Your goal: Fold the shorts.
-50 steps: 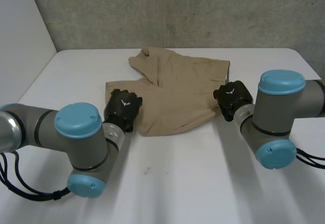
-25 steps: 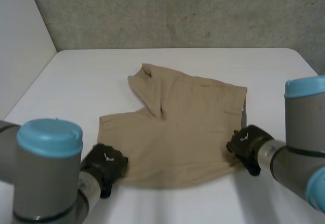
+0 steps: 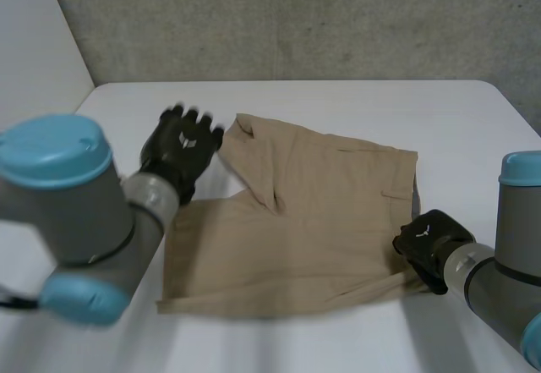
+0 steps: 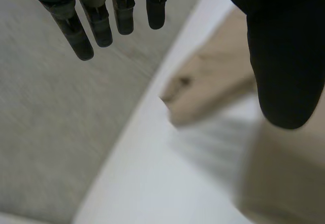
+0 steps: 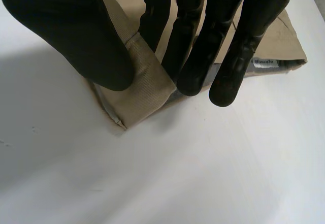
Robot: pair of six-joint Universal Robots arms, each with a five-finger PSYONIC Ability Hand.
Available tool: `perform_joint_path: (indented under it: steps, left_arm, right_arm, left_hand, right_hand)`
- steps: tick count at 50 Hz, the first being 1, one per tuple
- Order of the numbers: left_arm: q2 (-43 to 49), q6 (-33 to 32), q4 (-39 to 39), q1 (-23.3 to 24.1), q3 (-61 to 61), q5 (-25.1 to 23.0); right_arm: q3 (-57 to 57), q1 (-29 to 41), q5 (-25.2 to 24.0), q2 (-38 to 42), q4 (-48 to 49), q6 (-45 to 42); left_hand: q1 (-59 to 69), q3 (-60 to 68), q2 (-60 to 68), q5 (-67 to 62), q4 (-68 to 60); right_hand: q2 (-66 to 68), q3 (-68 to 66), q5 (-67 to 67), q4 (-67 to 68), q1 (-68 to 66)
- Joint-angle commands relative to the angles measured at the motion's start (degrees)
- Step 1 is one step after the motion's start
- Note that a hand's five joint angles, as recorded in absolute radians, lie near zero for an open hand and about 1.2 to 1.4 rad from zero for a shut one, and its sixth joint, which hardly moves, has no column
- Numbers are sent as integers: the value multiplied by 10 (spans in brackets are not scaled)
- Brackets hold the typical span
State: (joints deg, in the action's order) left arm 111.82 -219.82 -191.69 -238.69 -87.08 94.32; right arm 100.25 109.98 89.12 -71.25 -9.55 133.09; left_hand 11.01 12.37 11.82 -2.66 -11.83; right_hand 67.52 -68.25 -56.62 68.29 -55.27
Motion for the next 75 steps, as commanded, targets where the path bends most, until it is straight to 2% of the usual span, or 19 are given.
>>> perform_joint_path:
  steps: [1,2,6,9,16,21,25,34,38,41,42,46,52,57,61,75]
  left_arm:
    - [153,4,-58,-28,159,-169]
    - [187,4,-54,-36,193,-204]
    - [261,4,-44,-46,274,-273]
    - [316,11,-32,-49,343,-304]
    - [422,23,50,-50,488,-315]
    - [485,24,92,-51,587,-313]
    - [503,23,96,-52,611,-315]
    - [519,23,107,-59,630,-326]
    - [523,23,129,-59,642,-338]
    - [522,23,132,-59,639,-330]
    - [520,24,132,-61,636,-319]
    - [508,19,131,-68,613,-278]
    - [434,3,126,-84,522,-266]
    - [378,-37,99,-95,439,-252]
    - [326,-71,91,-98,369,-217]
    - [291,-94,115,-96,278,-175]
  right_arm:
    - [3,6,1,1,16,10]
    - [3,6,2,1,18,12]
    - [3,5,2,7,23,19]
    - [4,5,2,11,23,23]
    - [7,5,3,18,31,26]
    - [9,5,3,19,36,26]
    - [13,2,3,19,37,26]
    - [15,0,3,18,38,26]
    - [16,0,3,18,38,26]
    - [16,1,3,18,38,26]
    - [16,1,3,18,38,26]
    - [17,1,3,18,38,26]
    - [21,3,2,17,39,26]
    - [25,4,2,16,39,26]
    - [28,4,1,16,39,26]
    - [35,6,0,14,39,26]
  left_hand:
    - [61,47,53,-44,-53]
    - [69,56,61,-53,-61]
    - [93,79,85,-76,-85]
    - [93,79,85,-76,-85]
    - [100,86,92,-83,-91]
    - [198,185,190,-182,-190]
    - [261,247,253,-245,-253]
    - [291,278,283,-275,-283]
    - [464,451,456,-448,-456]
    - [678,664,670,-661,-669]
    - [690,676,682,-673,-682]
    - [690,676,682,-673,-682]
    - [690,676,682,-673,-682]
    - [690,676,682,-673,-682]
    - [690,676,682,-673,-682]
    - [690,676,682,-673,-682]
  right_hand:
    - [125,-117,-134,117,-247]
    - [125,-117,-134,117,-247]
    - [125,-117,-134,117,-247]
    - [125,-117,-134,117,-247]
    - [125,-117,-134,117,-247]
    - [125,-117,-134,117,-247]
    - [125,-117,-134,117,-247]
    - [125,-117,-134,117,-247]
    - [125,-117,-134,117,-247]
    - [125,-117,-134,117,-247]
    - [125,-117,-134,117,-247]
    - [125,-117,-134,117,-247]
    - [125,-117,-134,117,-247]
    - [125,-117,-134,117,-247]
    - [125,-117,-134,117,-247]
    - [125,-117,-134,117,-247]
